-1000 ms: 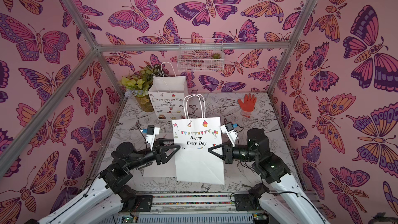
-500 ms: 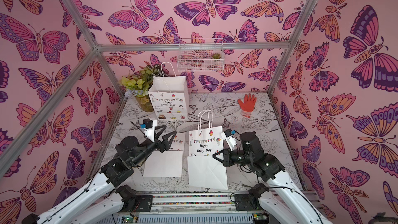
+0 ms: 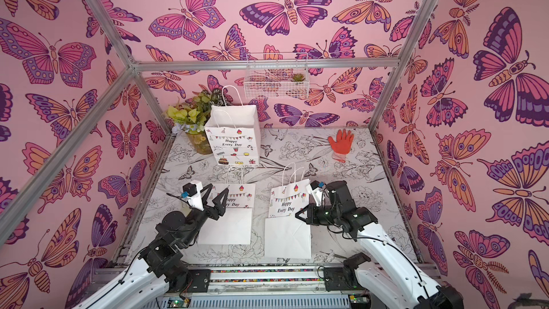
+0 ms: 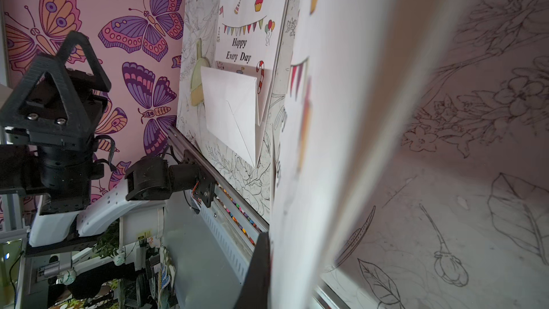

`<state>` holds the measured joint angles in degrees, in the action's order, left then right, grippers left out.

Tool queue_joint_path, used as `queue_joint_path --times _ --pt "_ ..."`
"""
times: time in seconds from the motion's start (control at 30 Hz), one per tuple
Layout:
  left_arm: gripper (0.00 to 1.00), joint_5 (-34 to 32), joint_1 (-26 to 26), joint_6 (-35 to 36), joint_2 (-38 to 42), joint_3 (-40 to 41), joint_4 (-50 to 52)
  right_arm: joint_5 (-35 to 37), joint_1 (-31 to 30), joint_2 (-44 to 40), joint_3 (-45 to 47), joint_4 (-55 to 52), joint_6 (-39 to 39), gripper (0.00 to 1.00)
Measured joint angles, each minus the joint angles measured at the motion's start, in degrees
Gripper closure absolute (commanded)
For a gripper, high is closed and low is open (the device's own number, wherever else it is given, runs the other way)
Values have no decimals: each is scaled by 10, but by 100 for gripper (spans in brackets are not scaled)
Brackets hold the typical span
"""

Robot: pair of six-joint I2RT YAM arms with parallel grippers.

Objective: Put away the paper bag
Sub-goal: Place the paper bag at the center of the board.

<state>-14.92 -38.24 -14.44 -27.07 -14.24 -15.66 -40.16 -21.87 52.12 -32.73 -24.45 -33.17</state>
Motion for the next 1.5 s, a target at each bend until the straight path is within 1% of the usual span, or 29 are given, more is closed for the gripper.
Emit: queue_joint_path --times 0.07,0.2,0.33,0.57,0.87,1.13,1.3,1.5 --pt "25 -6 1 0 -2 2 0 -9 10 26 0 12 2 100" --pt "25 -10 3 -5 -9 2 -13 -51 41 93 -1 42 3 100" --pt "25 -10 3 -13 -21 2 -22 -73 56 132 -1 61 11 100" --pt "26 -9 4 -16 -33 2 -28 -85 65 206 -11 92 31 100" --pt "26 -10 6 -17 -37 2 -28 -85 66 301 -25 146 37 100" --pt "26 -9 8 -17 -54 2 -40 -83 68 358 -50 178 48 100" --pt "26 -9 8 -17 -64 2 -41 -83 67 374 -50 198 47 100" --pt "26 -9 9 -17 -72 2 -47 -81 45 396 -51 226 44 100"
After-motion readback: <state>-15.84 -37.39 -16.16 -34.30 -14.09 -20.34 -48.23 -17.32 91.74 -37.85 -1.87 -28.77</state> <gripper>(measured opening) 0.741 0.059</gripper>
